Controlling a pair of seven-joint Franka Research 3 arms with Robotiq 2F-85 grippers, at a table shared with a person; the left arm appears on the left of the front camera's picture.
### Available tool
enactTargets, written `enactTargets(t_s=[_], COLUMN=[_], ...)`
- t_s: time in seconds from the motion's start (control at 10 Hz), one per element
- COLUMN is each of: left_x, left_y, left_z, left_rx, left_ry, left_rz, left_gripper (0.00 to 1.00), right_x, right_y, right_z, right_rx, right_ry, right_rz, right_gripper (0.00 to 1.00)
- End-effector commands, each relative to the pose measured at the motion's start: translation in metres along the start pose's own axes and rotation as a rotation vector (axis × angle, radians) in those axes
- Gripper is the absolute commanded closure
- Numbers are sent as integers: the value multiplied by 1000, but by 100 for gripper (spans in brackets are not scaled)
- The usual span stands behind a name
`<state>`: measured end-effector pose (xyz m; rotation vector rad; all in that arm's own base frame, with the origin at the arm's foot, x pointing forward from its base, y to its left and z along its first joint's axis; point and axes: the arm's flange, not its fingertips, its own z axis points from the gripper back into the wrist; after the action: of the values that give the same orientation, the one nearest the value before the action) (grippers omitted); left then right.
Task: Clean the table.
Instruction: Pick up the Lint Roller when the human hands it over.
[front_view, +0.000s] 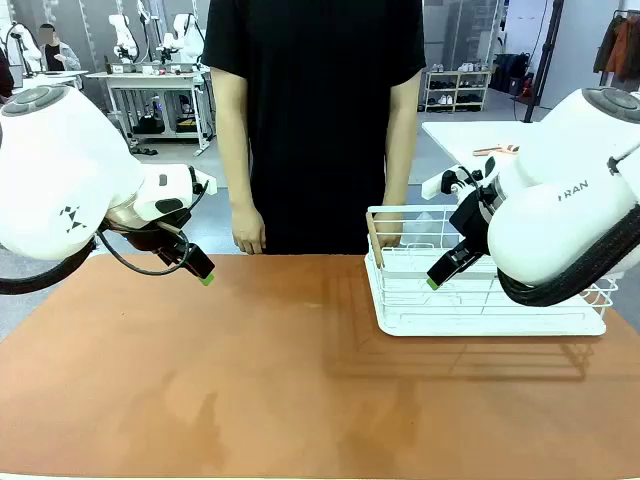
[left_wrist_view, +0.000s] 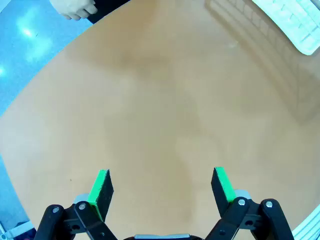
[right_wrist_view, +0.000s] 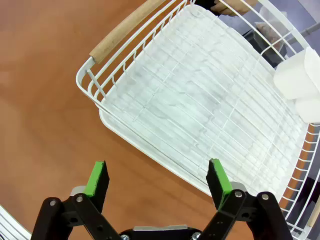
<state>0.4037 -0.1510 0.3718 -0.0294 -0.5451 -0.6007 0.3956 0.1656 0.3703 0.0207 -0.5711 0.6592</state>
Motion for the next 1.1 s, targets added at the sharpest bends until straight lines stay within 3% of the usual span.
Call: enactTargets(t_s=[0.0,0.8,0.9,1.0], left_x=[0,0,15,30], left_y=[0,0,7,21], left_z=[0,0,12,30], left_rx=[0,0,-4,-85], left_ry=[0,0,1,9], left_rz=[0,-1,7,84], left_gripper=[0,0,0,0], right_x=[0,0,13,25], right_y=[0,0,-13,-31], right_z=[0,0,21,41], right_rx=[0,-1,29,123], right_ry=[0,0,-11,2], right_rz=[0,1,-42,-124], right_gripper=[0,0,0,0])
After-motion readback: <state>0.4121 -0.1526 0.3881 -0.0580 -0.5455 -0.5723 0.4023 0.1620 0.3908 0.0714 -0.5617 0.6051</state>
